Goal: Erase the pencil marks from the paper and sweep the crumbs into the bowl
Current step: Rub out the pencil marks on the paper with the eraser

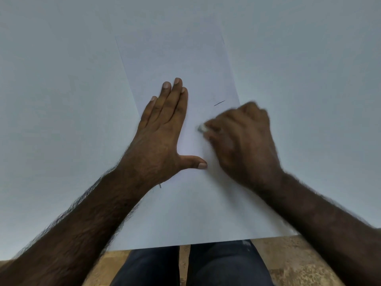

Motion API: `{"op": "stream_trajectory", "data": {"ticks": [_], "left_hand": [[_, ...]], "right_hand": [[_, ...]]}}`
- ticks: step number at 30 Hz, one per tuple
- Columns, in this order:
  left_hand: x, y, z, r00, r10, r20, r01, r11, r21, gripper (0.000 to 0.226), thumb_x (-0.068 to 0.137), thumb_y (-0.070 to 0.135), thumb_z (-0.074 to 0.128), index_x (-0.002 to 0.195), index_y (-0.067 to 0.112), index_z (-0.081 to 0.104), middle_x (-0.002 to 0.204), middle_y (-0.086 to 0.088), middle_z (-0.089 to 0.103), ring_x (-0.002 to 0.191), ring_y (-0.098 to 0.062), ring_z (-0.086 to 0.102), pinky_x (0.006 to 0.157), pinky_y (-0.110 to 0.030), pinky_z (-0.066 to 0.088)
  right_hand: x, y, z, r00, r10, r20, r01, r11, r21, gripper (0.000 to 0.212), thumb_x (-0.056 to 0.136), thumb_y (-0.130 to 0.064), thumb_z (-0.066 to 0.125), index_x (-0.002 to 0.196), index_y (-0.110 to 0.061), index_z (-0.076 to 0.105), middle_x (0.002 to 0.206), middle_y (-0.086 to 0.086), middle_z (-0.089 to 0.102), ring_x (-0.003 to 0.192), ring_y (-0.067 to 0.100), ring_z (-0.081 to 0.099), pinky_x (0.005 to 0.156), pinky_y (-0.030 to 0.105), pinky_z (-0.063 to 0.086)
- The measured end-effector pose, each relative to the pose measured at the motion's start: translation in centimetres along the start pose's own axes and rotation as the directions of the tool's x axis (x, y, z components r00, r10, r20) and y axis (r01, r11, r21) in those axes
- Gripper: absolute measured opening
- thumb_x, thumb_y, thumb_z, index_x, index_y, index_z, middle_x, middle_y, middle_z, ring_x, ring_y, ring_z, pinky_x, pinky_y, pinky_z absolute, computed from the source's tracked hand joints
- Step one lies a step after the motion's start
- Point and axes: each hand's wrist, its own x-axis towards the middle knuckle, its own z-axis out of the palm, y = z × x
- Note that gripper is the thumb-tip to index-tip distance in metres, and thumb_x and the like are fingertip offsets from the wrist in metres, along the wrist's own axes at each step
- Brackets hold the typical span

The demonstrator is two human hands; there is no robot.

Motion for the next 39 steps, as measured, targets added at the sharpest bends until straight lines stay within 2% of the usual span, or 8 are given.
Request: {"op": "stream_trajectory", "data": {"ticks": [4,7,10,16,23,29,36,39], "left_hand": [[-0.2,-0.1,0.2,1.000,0.004,-0.013,-0.005,1.000,-0.006,0.144,0.069,0.091,0.058,0.169,0.013,-0.009,0.177,0.001,-0.022,0.161,-0.013,-0.025,0.129,-0.030,-0.017],[-0.1,-0.2,0.1,1.000,-0.002,-0.005,0.002,1.000,0.002,0.146,0.066,0.093,0.056,0.169,0.014,-0.011,0.176,0.001,-0.024,0.161,-0.014,-0.026,0.127,-0.027,-0.020],[-0.1,-0.2,0.0,1.000,0.001,0.004,-0.001,1.000,0.007,0.146,0.066,0.095,0.054,0.169,0.014,-0.013,0.175,0.000,-0.026,0.160,-0.014,-0.028,0.127,-0.028,-0.020],[-0.1,-0.4,0.3,0.999,-0.034,-0.030,0.034,0.999,-0.004,0.145,0.065,0.099,0.055,0.170,0.023,-0.010,0.174,-0.007,-0.028,0.160,-0.022,-0.030,0.131,-0.039,-0.016],[-0.1,-0.5,0.1,0.999,-0.037,-0.024,0.038,0.999,0.022,0.147,0.061,0.105,0.046,0.169,0.023,-0.011,0.174,-0.007,-0.028,0.160,-0.023,-0.030,0.127,-0.033,-0.022],[-0.2,-0.5,0.2,0.997,-0.056,-0.050,0.056,0.998,0.015,0.153,0.063,0.098,0.056,0.168,0.011,-0.012,0.176,-0.008,-0.023,0.162,-0.023,-0.025,0.130,-0.036,-0.016],[-0.1,-0.6,0.1,0.998,-0.048,-0.032,0.049,0.998,0.043,0.152,0.063,0.101,0.051,0.168,0.011,-0.012,0.175,-0.008,-0.025,0.161,-0.023,-0.027,0.129,-0.035,-0.019],[0.0,-0.7,-0.1,0.997,-0.059,-0.039,0.061,0.997,0.040,0.153,0.063,0.102,0.050,0.168,0.012,-0.014,0.175,-0.007,-0.026,0.161,-0.022,-0.028,0.128,-0.033,-0.021]], "right_hand": [[-1.8,-0.5,-0.3,0.983,-0.156,0.096,0.153,0.987,0.046,0.018,0.104,-0.027,0.065,0.110,-0.017,0.080,0.099,0.003,0.073,0.090,0.033,0.058,0.076,0.043,0.040],[1.2,1.4,-0.3,0.998,-0.064,-0.005,0.064,0.997,-0.053,0.019,0.107,-0.030,0.065,0.108,-0.020,0.081,0.097,0.002,0.073,0.090,0.036,0.058,0.078,0.046,0.040],[2.9,1.8,-0.4,0.998,0.021,-0.057,-0.023,0.999,-0.040,0.016,0.104,-0.026,0.067,0.108,-0.018,0.081,0.098,0.002,0.074,0.092,0.037,0.059,0.080,0.047,0.041],[-0.2,-0.4,-0.5,0.958,-0.233,0.167,0.225,0.972,0.063,0.016,0.098,-0.024,0.069,0.110,-0.019,0.079,0.099,0.001,0.071,0.091,0.032,0.058,0.077,0.042,0.038],[4.5,0.8,0.0,0.997,-0.079,0.021,0.080,0.995,-0.054,0.019,0.103,-0.026,0.066,0.110,-0.016,0.081,0.100,0.004,0.075,0.093,0.035,0.060,0.079,0.046,0.042],[-0.6,0.2,-1.9,0.944,-0.250,0.215,0.245,0.968,0.050,0.016,0.102,-0.024,0.066,0.111,-0.019,0.079,0.101,0.000,0.071,0.091,0.030,0.055,0.075,0.040,0.034],[8.2,0.9,0.0,0.980,-0.198,0.014,0.198,0.969,-0.146,0.022,0.103,-0.031,0.063,0.106,-0.019,0.081,0.097,0.001,0.072,0.096,0.036,0.058,0.080,0.044,0.037],[9.5,0.7,0.2,0.977,-0.214,-0.001,0.212,0.965,-0.156,0.024,0.105,-0.027,0.061,0.106,-0.015,0.081,0.096,0.003,0.073,0.095,0.036,0.060,0.079,0.043,0.036]]}}
